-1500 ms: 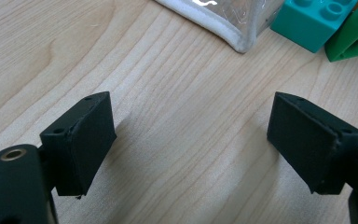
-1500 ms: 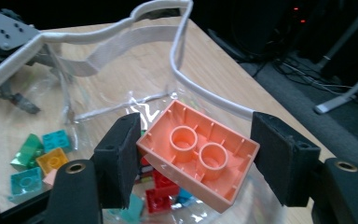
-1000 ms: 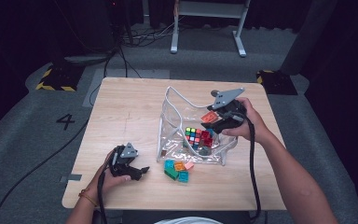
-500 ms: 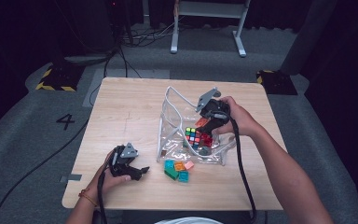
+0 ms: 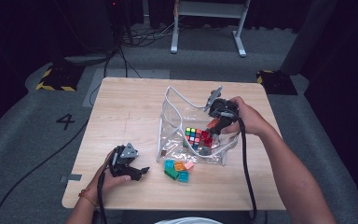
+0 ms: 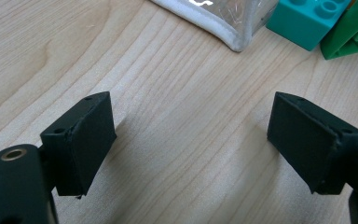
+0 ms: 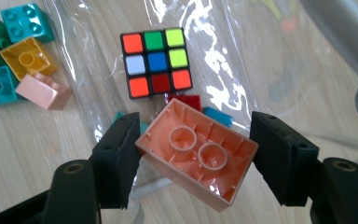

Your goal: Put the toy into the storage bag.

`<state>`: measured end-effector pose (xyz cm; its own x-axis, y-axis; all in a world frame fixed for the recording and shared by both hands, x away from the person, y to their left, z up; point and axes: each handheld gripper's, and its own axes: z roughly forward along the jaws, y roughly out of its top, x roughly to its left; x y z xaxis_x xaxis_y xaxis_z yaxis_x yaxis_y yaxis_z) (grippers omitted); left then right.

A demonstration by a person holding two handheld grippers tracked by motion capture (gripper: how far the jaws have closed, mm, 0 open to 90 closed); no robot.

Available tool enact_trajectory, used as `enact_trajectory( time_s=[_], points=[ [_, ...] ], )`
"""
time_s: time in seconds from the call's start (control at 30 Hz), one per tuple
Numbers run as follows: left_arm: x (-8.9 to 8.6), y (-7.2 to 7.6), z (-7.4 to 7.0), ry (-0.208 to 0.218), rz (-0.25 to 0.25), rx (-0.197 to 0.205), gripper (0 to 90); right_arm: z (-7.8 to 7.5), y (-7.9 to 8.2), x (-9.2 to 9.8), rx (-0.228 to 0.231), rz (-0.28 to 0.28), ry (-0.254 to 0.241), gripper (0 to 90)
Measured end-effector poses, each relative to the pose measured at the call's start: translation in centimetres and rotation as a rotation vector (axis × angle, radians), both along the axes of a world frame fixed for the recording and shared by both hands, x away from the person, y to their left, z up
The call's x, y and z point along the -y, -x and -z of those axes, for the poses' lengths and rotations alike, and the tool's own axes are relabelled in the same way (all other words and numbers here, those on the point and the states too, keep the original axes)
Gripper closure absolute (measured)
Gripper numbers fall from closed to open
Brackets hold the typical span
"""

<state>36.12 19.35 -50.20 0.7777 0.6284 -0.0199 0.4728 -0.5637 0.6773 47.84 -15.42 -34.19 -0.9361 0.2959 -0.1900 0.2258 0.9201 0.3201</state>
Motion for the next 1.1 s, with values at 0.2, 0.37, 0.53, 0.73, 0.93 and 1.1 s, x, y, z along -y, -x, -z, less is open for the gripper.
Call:
enact_trajectory(
  time_s=[0.2,0.37,0.53,0.73,0.93,1.1],
  points=[
    [0.0,0.0,0.0,0.000,0.000,0.001,15.0,-0.2,0.1,2.3,0.000,0.025,-0.014,35.3],
    [0.0,0.0,0.0,0.001,0.000,0.000,15.0,-0.8,0.9,3.6,0.041,0.041,-0.130,32.8],
    [0.0,0.0,0.0,0.001,0.000,0.001,15.0,-1.4,1.5,4.6,0.084,0.048,-0.221,28.2],
    [0.0,0.0,0.0,0.000,0.000,0.002,15.0,-2.1,3.5,6.8,0.150,0.076,-0.355,28.0],
    [0.0,0.0,0.0,0.000,0.000,0.001,15.0,-2.8,5.2,9.6,0.203,0.084,-0.490,27.9],
    [0.0,0.0,0.0,0.000,0.000,0.001,15.0,-2.9,6.9,11.4,0.230,0.108,-0.527,27.6]
  ],
)
